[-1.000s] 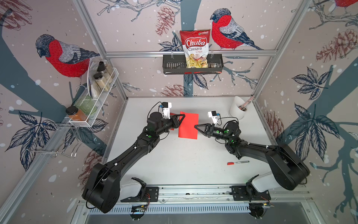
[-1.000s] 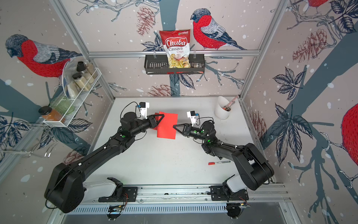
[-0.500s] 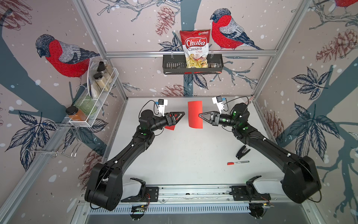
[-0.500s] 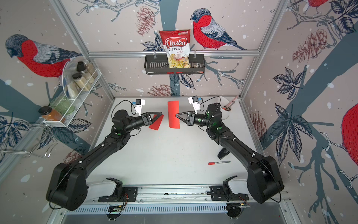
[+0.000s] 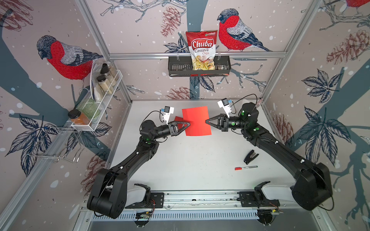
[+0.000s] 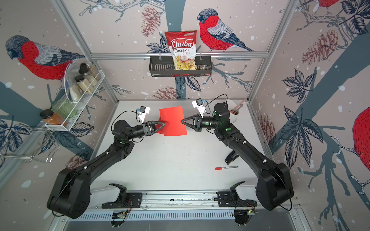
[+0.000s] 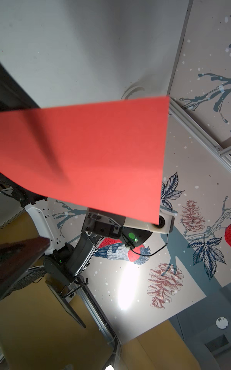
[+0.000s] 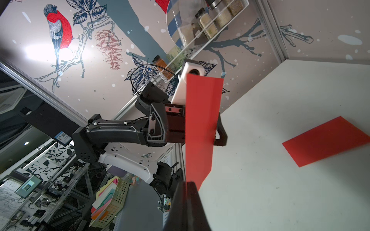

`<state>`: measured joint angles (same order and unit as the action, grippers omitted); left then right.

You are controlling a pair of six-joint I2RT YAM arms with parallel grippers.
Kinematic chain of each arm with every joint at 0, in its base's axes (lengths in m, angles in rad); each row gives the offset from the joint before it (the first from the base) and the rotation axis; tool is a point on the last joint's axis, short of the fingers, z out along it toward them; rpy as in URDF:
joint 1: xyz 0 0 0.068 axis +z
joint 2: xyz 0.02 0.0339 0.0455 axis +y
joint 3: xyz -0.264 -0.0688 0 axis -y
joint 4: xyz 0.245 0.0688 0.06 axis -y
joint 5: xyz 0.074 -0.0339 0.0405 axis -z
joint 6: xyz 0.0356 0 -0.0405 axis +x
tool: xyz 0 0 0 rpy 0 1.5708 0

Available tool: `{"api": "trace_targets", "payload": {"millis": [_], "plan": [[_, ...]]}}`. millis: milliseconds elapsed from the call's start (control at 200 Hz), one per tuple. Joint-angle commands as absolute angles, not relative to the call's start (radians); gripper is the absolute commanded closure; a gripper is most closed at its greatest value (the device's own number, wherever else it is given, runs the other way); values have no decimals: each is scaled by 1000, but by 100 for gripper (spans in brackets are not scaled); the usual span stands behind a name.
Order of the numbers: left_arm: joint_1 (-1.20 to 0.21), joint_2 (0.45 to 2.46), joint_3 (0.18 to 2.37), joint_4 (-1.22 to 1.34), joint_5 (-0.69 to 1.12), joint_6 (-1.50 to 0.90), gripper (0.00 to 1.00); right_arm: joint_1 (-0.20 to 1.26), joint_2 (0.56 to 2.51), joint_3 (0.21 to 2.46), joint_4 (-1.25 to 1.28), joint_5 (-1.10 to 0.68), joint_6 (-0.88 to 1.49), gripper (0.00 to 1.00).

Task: Fold the square paper along the opposite sides
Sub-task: Pick up the paper from the center of the board.

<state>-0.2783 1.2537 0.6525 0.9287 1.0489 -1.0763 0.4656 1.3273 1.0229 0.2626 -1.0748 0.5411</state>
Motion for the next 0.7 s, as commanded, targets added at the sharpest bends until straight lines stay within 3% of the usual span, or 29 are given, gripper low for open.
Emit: {"api": "trace_targets", "payload": {"millis": [0, 140, 420, 505, 695], "plan": [[-270, 1230, 646, 1012, 1066, -1107, 23, 453, 1323, 1037, 221, -1063, 486, 100], [-267, 1209, 646, 963, 1075, -1083, 34, 438, 1321, 1052, 147, -1038, 433, 100], [-267, 1200, 646, 899, 1081, -1043, 42, 411, 1306, 1058, 80, -1027, 384, 100], [-267, 1198, 645, 890, 1078, -1036, 49, 409, 1304, 1057, 80, -1028, 385, 100], [-267, 1199, 655, 851, 1067, -1013, 78, 412, 1311, 1057, 80, -1034, 385, 100]]}}
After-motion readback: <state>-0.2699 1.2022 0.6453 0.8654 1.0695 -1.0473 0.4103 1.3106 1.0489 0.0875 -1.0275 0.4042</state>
